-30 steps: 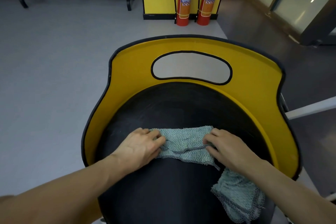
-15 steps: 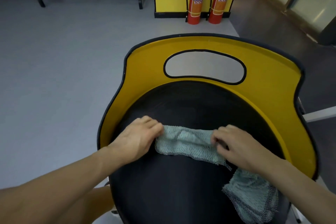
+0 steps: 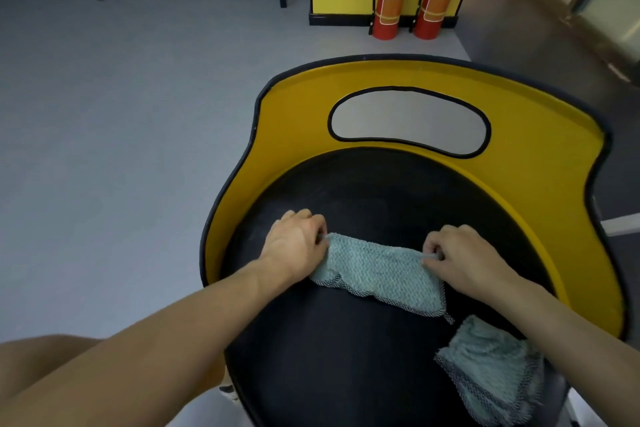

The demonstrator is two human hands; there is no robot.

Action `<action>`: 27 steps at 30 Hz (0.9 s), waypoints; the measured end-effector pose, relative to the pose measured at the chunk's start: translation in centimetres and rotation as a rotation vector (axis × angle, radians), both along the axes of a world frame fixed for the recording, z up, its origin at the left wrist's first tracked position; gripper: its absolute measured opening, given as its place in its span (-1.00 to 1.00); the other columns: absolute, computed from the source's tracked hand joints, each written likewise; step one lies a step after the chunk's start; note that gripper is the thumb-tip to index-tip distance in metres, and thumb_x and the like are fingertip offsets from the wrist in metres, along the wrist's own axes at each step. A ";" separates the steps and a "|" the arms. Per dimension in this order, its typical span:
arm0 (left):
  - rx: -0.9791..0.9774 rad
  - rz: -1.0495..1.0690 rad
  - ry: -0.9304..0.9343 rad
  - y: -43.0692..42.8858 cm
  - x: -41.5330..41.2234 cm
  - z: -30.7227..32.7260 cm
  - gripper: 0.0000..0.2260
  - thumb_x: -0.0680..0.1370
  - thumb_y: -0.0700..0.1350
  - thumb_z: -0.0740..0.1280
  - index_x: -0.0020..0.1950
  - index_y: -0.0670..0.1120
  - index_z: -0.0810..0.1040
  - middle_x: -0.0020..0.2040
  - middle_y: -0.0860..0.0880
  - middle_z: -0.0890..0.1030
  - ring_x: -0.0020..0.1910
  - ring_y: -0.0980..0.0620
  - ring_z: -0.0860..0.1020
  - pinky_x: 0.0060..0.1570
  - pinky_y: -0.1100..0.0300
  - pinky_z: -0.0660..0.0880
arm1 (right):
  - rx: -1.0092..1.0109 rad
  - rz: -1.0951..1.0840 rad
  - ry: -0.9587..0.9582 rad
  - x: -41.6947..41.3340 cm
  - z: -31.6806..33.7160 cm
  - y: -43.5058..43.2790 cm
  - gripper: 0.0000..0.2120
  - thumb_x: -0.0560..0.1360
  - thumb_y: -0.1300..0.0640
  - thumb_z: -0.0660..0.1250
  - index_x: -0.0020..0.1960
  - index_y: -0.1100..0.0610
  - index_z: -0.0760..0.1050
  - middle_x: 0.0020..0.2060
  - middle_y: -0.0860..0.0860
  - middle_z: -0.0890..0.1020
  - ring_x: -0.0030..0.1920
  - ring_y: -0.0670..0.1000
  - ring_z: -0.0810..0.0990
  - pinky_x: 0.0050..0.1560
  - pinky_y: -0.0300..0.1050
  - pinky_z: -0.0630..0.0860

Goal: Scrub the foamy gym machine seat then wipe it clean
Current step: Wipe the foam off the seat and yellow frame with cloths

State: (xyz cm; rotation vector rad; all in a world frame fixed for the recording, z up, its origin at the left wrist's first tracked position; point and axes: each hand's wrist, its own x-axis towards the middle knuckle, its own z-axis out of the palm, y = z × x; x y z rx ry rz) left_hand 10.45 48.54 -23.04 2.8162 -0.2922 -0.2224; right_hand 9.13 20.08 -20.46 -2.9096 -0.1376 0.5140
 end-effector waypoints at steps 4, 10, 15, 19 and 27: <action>-0.267 0.104 0.117 0.6 0.6 0.9 -0.90 0.57 0.04 0.30 -0.10 0.06 0.46 -0.14 0.07 0.55 -0.13 0.02 0.52 -0.21 0.12 0.37 | 0.469 -0.289 0.238 1.1 1.8 0.9 -0.84 0.56 0.07 0.37 -0.15 0.12 0.51 -0.19 0.02 0.61 -0.18 0.00 0.61 -0.23 -0.10 0.58; -0.418 0.206 0.190 2.4 0.4 0.2 -0.93 0.58 0.04 0.38 -0.05 0.09 0.54 -0.10 0.09 0.64 -0.08 0.07 0.60 -0.03 -0.03 0.55 | 1.035 -0.429 0.442 1.4 3.7 8.6 -0.92 0.56 0.15 0.44 -0.04 0.16 0.59 -0.13 0.09 0.63 -0.25 -0.01 0.65 -0.24 -0.13 0.63; -0.446 0.217 0.196 3.4 0.7 0.3 -0.95 0.59 -0.04 0.40 0.01 0.12 0.60 -0.05 0.13 0.65 -0.02 0.11 0.61 0.06 0.00 0.57 | 0.994 -0.377 0.388 1.5 3.1 11.8 -0.89 0.52 0.22 0.38 -0.18 0.10 0.57 -0.14 0.05 0.65 -0.17 -0.03 0.65 -0.07 -0.01 0.69; -0.591 0.255 0.080 4.7 1.8 2.7 -0.87 0.62 -0.13 0.36 -0.04 0.10 0.63 -0.05 0.12 0.64 -0.05 0.12 0.61 -0.08 0.16 0.55 | 1.049 -0.241 0.276 2.2 6.0 9.9 -0.85 0.53 0.27 0.31 -0.17 0.09 0.57 -0.19 0.05 0.61 -0.13 0.00 0.58 -0.08 -0.07 0.55; -0.570 0.248 -0.086 5.8 1.1 3.9 -0.83 0.61 -0.18 0.35 -0.03 0.10 0.62 0.06 0.13 0.52 -0.10 0.15 0.56 -0.11 0.35 0.46 | 0.178 0.518 -0.002 -1.1 4.0 6.1 -0.86 0.54 0.01 0.34 0.04 -0.20 0.60 -0.16 -0.26 0.47 -0.03 -0.18 0.40 0.06 -0.13 0.47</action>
